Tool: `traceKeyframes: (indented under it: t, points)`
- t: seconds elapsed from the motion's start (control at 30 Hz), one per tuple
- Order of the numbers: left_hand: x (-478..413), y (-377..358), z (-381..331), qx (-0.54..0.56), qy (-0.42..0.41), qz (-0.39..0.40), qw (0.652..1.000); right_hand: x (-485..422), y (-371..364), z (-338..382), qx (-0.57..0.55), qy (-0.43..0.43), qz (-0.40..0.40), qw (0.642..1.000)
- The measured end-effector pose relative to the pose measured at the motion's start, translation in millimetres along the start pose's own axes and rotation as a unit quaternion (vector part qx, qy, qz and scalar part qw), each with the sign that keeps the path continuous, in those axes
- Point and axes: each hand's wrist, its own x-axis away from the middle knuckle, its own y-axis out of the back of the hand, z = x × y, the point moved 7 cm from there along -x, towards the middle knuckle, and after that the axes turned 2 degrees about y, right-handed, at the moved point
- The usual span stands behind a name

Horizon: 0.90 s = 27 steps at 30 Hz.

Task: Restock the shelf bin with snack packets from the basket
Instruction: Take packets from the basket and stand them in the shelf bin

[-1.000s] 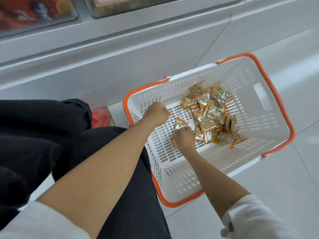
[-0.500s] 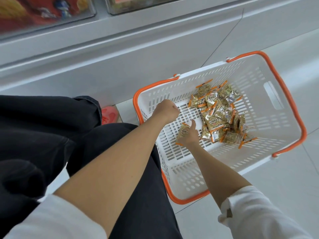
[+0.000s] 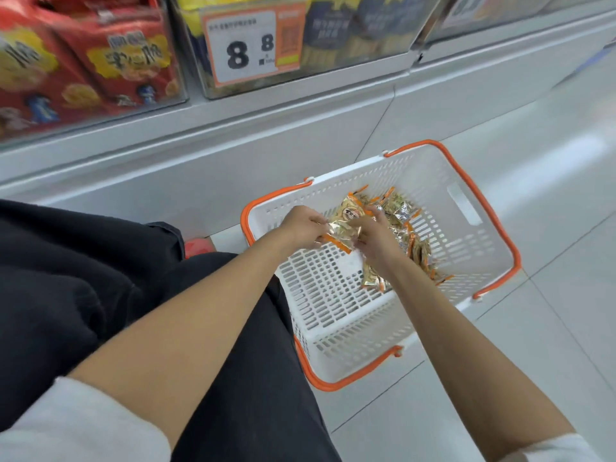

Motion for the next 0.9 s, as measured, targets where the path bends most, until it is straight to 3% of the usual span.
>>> traceKeyframes:
  t: [0.23, 0.4, 0.5, 0.63, 0.77, 0.9]
  points:
    - [53.6, 29.6, -78.8, -0.051, -0.096, 0.008, 0.994, 28.7, -1.2, 87.3, -0.003, 0.069, -0.019, 0.997]
    - [101.4, 61.7, -138.2, -0.144, -0.148, -0.007, 0.978, 71.0, -18.8, 168.1, 0.071, 0.144, 0.033, 0.986]
    - [134.1, 80.6, -175.8, -0.15, -0.171, -0.015, 0.974, 107.2, -39.3, 222.8, 0.144, 0.215, 0.046, 0.965]
    - [183.5, 112.1, -222.1, -0.066, -0.214, -0.047, 0.973, 155.2, -79.2, 288.1, 0.195, 0.274, 0.061, 0.94]
    - [234.6, 167.8, -260.7, -0.1, -0.286, -0.128, 0.944, 204.1, -129.6, 344.6, 0.235, 0.328, 0.14, 0.904]
    - [294.7, 226.7, -298.4, -0.105, -0.34, -0.175, 0.918, 244.7, -176.8, 407.3, 0.259, 0.422, 0.14, 0.858]
